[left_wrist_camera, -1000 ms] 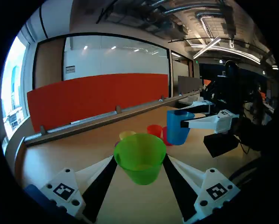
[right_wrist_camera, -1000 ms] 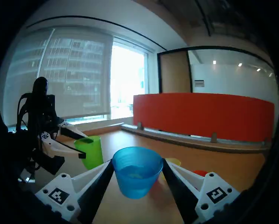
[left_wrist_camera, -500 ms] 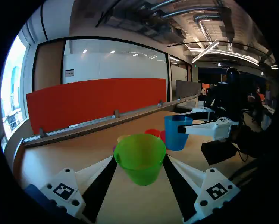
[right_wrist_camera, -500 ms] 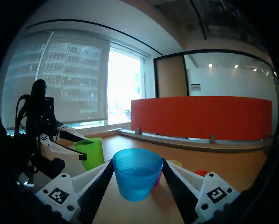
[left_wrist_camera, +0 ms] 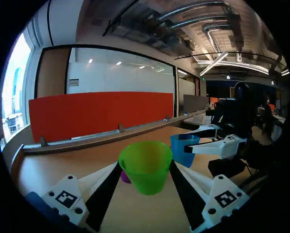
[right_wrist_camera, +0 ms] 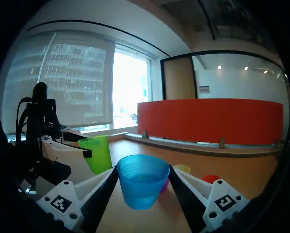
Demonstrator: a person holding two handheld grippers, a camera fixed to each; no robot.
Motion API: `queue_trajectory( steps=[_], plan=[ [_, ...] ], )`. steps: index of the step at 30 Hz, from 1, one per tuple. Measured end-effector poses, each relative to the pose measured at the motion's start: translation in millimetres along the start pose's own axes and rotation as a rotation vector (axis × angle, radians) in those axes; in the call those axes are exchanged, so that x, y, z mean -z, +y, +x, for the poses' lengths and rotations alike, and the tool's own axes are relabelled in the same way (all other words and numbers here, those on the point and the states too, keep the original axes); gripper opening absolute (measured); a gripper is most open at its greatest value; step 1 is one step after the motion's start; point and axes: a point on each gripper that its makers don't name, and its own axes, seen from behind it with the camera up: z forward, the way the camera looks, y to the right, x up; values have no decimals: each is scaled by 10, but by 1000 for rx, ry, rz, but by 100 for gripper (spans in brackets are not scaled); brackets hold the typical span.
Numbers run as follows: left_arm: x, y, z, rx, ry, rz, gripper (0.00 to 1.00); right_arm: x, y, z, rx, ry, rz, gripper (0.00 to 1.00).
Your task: Pour water
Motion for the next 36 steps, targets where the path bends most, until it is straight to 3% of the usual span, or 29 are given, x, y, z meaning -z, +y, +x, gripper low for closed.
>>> queue_trajectory(
  steps=[8, 14, 29, 36],
  plan=[
    [-10, 73, 81, 9, 47, -7, 87, 12, -43, -29, 0, -3, 6, 93],
    [-42, 83, 41, 27, 41, -13, 87, 26, -56, -47, 1, -6, 9, 93],
    [-28, 128, -71, -30, 10, -29, 86, 12, -82, -34, 36, -26, 28, 93],
    [-28, 155, -97, -25, 6, -35, 86, -11, -116, 23, 73, -49, 46, 93]
  ],
)
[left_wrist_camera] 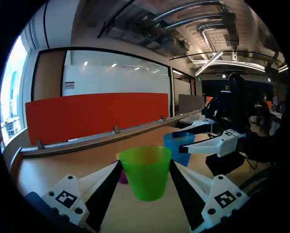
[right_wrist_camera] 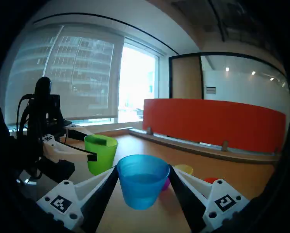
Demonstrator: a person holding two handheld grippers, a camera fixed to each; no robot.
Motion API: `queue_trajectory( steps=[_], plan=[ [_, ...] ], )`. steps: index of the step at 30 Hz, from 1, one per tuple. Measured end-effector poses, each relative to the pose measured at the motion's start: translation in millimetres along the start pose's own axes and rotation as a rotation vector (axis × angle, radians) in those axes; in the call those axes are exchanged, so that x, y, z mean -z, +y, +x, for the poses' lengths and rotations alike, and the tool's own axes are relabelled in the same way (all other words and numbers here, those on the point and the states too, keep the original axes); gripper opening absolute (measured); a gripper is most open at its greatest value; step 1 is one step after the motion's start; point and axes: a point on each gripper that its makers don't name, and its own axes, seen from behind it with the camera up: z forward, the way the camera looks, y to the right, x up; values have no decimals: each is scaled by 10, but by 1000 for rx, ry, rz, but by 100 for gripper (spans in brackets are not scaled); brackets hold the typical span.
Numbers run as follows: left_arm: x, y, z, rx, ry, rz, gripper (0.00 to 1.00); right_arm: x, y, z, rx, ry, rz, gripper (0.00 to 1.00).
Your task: Pour water
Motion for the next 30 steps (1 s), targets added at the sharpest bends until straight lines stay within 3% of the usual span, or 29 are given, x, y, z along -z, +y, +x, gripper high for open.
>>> queue_trajectory(
  steps=[11, 30],
  plan=[
    [2, -2, -102, -6, -37, -7, 86, -34, 45, 95, 87, -55, 45, 93],
    [-48, 105, -158, -16, -53, -45, 86, -238, 58, 260, 363, -83, 94, 93]
  ],
)
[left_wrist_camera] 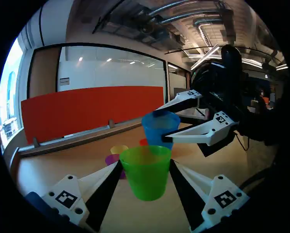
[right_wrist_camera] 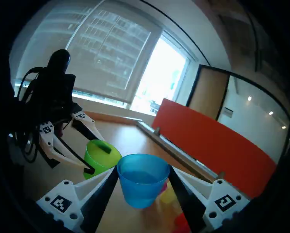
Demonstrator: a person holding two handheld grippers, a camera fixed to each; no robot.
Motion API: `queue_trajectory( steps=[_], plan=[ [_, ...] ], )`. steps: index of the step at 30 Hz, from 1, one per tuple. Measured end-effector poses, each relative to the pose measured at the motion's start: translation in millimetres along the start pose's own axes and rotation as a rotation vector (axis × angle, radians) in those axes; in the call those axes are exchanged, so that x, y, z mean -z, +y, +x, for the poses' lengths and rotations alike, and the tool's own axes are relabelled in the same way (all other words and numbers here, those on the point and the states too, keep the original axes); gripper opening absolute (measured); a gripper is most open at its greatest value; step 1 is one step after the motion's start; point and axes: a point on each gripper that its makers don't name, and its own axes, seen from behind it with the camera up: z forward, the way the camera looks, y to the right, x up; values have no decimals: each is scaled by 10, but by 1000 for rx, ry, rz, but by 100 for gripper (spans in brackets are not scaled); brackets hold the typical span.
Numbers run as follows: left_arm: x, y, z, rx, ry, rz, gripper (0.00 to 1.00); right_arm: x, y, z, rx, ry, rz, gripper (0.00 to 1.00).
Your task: Pour water
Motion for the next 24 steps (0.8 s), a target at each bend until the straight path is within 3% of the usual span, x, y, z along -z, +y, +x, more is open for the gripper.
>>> queue_trajectory(
  steps=[8, 24],
  plan=[
    [-18, 36, 2, 1, 3, -9, 86, -68, 37, 60, 116, -7, -5, 93],
    [-14, 123, 47, 1, 14, -27, 86, -153, 89, 208, 257, 5, -2, 93]
  ],
)
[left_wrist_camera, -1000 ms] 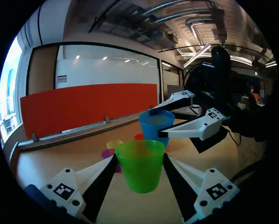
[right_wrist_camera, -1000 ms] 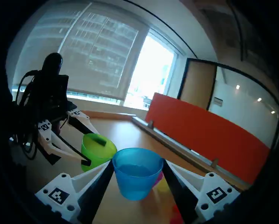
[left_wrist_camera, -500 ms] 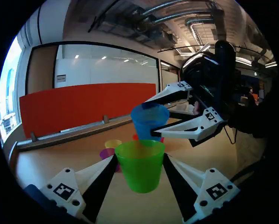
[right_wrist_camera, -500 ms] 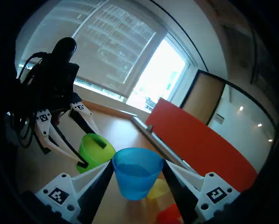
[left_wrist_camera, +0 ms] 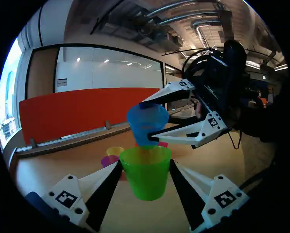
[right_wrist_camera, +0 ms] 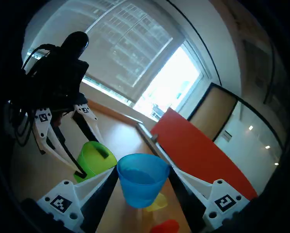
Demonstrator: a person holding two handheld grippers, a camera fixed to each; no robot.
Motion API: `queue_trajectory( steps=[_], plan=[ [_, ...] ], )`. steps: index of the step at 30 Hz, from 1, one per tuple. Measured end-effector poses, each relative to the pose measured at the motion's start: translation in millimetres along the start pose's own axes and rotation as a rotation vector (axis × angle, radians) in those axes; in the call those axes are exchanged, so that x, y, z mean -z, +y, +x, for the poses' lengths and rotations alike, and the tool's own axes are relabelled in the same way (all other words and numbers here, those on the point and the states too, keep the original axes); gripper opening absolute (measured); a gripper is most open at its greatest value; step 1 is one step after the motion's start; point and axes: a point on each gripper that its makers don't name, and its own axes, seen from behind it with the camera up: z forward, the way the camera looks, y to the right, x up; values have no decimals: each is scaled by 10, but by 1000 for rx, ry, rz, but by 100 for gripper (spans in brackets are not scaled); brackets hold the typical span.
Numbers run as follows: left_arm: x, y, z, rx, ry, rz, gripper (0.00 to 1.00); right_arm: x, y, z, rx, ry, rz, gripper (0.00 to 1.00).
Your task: Pour water
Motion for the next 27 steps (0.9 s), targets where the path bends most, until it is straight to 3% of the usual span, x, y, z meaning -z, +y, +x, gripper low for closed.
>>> queue_trajectory(
  steps=[27],
  plan=[
    [-35, 74, 32, -7, 8, -15, 86, -37, 70, 147, 235, -2, 9, 93]
  ],
)
